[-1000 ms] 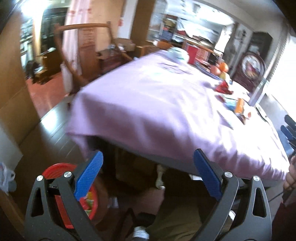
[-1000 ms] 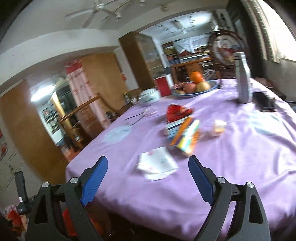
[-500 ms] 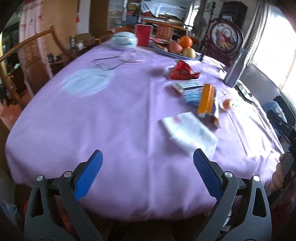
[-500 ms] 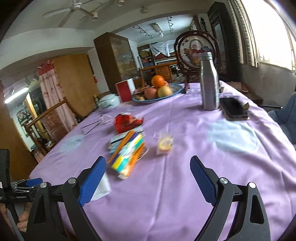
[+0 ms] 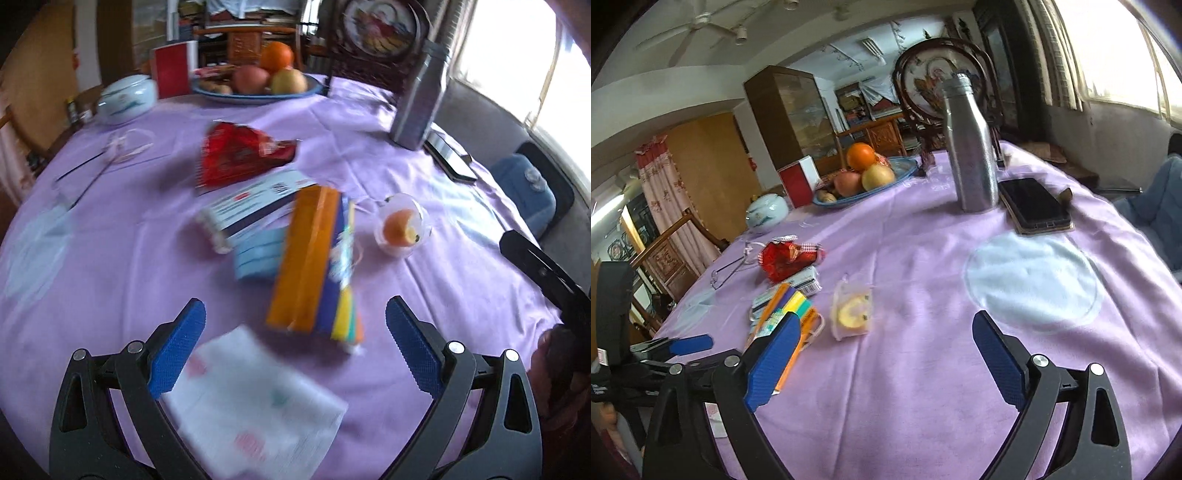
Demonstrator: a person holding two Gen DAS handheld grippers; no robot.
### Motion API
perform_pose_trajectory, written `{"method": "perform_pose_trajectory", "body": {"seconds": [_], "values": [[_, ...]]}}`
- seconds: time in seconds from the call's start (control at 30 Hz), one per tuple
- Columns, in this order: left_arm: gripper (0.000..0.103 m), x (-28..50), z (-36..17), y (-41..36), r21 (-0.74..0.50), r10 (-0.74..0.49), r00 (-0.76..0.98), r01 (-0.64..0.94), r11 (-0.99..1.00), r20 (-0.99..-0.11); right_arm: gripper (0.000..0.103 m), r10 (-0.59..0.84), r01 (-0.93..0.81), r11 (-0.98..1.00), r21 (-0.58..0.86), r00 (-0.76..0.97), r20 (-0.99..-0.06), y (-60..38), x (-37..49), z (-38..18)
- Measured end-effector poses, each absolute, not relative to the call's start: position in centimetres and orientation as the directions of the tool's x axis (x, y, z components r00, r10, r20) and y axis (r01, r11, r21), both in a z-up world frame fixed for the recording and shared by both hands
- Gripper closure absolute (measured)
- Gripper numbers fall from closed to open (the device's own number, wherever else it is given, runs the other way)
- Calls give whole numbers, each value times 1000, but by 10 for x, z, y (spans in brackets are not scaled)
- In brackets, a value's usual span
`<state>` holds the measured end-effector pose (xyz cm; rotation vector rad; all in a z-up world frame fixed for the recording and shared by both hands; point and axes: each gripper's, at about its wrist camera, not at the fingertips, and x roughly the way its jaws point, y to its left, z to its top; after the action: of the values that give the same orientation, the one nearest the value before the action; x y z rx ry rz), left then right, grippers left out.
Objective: Collect trash
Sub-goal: 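Grasp the striped tissue pack with the left tool while the right tool grasps the plastic lemon cup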
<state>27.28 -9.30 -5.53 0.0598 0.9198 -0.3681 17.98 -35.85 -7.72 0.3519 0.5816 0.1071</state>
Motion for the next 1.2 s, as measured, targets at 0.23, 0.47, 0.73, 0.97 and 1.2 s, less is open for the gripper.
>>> {"method": "perform_pose_trajectory", "body": {"seconds": [0.23,0.47,0.73,0.97,1.2], "values": [[27,296,-77,-111,-92,-259,520,325,941,-814,10,280,24,854,519,820,-499,-384,186,-94],[51,286,-65,-102,-149,-322,565,331,932,-760,10,318,-6,855,518,796,-515,-378,194,-96],[55,251,-22,-50,-170,-322,689,281,945,-650,10,300,4,878,479,775,-556,-370,200,-97],[54,248,-30,2,-242,-322,665,213,947,-674,10,297,-27,905,425,755,-584,-351,210,-93],[19,249,-48,-43,-120,-331,602,363,924,-727,10,298,-23,902,431,755,-584,-348,214,-93]]}}
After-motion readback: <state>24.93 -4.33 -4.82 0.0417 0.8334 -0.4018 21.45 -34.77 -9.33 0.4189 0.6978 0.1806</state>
